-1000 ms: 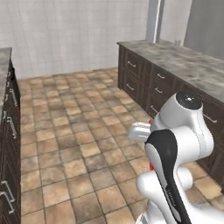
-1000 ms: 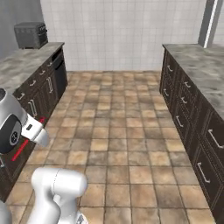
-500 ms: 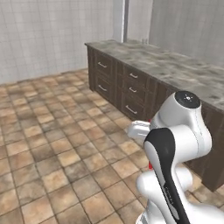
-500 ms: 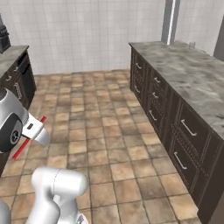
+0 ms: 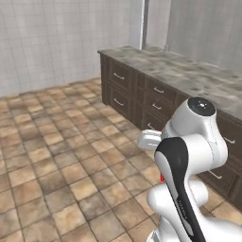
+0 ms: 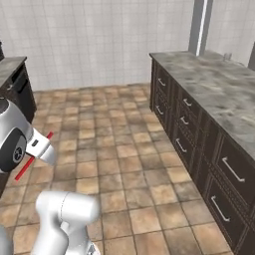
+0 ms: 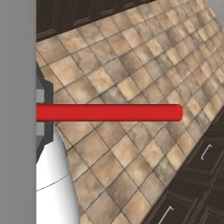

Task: Take a straw from the drawer in front and place it inside the glass cup on the dining counter.

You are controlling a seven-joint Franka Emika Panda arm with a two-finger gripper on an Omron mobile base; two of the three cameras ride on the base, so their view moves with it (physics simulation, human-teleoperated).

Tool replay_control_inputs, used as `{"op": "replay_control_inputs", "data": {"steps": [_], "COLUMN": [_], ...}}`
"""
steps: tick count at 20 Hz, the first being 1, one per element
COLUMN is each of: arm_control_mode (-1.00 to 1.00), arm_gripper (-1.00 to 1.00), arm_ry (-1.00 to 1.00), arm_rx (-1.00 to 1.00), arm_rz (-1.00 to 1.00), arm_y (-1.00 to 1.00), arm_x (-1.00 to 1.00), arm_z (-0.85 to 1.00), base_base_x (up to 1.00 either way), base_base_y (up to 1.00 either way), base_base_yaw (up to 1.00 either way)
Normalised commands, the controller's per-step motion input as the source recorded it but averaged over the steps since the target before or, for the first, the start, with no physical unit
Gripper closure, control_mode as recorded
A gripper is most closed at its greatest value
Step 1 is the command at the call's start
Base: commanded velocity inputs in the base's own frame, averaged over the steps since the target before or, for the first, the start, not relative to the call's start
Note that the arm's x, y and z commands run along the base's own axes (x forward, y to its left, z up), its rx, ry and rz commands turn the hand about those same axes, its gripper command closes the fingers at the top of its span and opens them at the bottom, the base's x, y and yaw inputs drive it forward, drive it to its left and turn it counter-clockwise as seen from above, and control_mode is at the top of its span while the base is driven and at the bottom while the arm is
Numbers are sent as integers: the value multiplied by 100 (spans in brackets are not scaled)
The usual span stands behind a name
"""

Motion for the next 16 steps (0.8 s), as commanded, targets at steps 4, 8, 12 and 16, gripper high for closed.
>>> {"op": "replay_control_inputs", "data": {"steps": [4,8,12,16], "arm_control_mode": [100,100,100,100], "arm_gripper": [100,100,100,100], "arm_ry": [0,0,0,0], "arm_rx": [0,0,0,0], "arm_rz": [0,0,0,0], "arm_y": [0,0,0,0], "arm_x": [0,0,0,0], "arm_z": [0,0,0,0], "base_base_x": [85,98,100,100], "base_base_y": [20,51,70,87], "base_base_yaw": [-14,-18,-19,-19]}}
